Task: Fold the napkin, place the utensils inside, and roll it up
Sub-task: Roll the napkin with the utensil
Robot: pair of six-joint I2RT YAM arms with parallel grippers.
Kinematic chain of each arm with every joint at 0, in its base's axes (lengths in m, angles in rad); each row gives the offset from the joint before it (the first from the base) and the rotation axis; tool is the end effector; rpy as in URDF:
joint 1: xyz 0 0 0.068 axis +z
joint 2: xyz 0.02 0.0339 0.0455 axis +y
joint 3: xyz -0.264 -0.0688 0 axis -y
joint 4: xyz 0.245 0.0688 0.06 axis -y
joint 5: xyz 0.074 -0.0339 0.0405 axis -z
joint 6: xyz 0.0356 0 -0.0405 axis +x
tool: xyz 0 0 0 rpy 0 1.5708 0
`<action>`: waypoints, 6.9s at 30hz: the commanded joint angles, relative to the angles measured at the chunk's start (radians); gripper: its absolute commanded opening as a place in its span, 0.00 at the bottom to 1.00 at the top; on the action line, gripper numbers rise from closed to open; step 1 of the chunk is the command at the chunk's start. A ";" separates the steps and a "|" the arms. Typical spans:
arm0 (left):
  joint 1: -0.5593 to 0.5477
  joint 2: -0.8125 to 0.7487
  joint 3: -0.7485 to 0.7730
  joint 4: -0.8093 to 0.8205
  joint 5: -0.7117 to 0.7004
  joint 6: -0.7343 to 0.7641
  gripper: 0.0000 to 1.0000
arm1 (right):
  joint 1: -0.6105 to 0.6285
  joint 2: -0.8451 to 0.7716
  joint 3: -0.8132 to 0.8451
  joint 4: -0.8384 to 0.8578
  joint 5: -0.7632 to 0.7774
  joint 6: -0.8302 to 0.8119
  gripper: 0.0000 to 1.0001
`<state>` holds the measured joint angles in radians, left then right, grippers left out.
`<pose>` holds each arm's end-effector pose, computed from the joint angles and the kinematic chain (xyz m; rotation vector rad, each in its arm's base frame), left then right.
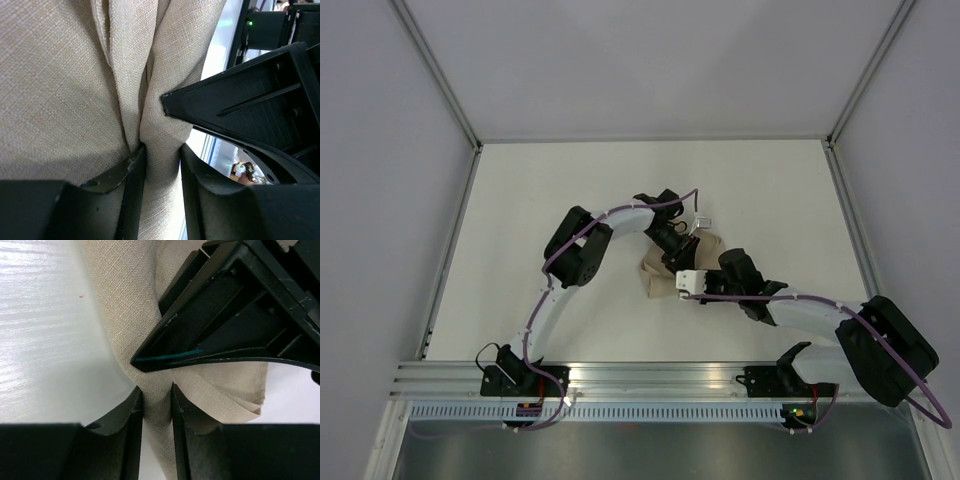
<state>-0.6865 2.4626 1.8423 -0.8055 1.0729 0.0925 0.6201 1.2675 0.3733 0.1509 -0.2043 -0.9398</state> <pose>0.3459 -0.3239 0.0957 -1.0700 -2.3168 1.5038 0.1761 0.1346 0.1383 -1.6866 1.5582 0.0718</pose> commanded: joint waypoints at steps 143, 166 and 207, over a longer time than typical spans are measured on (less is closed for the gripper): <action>-0.022 -0.022 -0.184 0.026 -0.203 0.110 0.13 | -0.367 -0.089 0.264 -0.355 -0.357 0.105 0.75; -0.008 0.022 -0.098 -0.003 -0.226 -0.011 0.20 | 0.043 0.079 0.167 -0.175 0.016 0.104 0.63; 0.159 -0.958 -1.037 1.215 -0.743 -0.387 0.49 | -0.247 0.739 0.884 -1.120 -0.515 -0.200 0.29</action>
<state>-0.5236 1.6161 0.9257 0.1368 0.5060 -0.2535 0.3901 1.9198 1.2266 -0.8322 -0.7197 -1.0607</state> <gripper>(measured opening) 0.479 0.297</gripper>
